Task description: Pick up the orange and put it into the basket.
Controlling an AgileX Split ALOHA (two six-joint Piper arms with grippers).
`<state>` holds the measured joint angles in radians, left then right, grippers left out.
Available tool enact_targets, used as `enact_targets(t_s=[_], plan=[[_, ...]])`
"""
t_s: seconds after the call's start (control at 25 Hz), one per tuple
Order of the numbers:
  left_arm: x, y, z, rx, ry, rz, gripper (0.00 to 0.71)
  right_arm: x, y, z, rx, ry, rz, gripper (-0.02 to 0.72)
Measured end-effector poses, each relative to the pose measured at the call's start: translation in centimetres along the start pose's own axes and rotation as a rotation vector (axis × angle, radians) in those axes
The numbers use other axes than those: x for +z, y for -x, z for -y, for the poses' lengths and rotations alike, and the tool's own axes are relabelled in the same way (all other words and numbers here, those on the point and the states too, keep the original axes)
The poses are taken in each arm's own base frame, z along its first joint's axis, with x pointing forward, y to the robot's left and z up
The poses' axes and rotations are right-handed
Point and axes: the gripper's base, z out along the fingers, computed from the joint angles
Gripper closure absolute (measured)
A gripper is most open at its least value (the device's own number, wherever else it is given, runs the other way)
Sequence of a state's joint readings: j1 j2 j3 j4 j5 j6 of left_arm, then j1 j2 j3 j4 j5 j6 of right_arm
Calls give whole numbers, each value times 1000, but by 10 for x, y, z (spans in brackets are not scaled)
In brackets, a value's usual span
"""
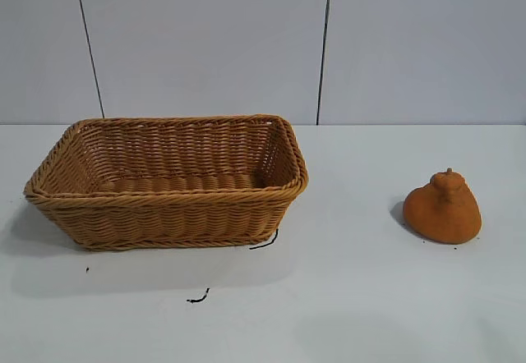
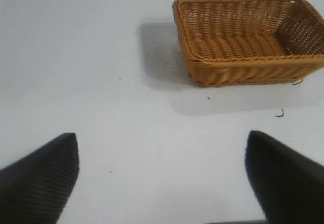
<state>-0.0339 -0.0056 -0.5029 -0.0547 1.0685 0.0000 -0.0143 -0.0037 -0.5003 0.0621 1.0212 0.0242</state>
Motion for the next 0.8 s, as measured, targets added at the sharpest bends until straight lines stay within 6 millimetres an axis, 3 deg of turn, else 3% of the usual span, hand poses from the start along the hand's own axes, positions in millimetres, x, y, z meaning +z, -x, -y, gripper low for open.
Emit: enact_targets(t_s=[0.32, 0.44, 0.6, 0.8], plan=[[0, 0, 0, 0, 0, 0, 71, 0, 2, 0, 12, -1, -25, 8], [0, 0, 0, 0, 0, 0, 71, 8, 19, -1, 27, -7, -136, 8], [0, 0, 0, 0, 0, 0, 71, 34, 53, -1, 39, -20, -339, 8], [0, 0, 0, 0, 0, -1, 71, 87, 96, -1, 50, -32, -539, 8]])
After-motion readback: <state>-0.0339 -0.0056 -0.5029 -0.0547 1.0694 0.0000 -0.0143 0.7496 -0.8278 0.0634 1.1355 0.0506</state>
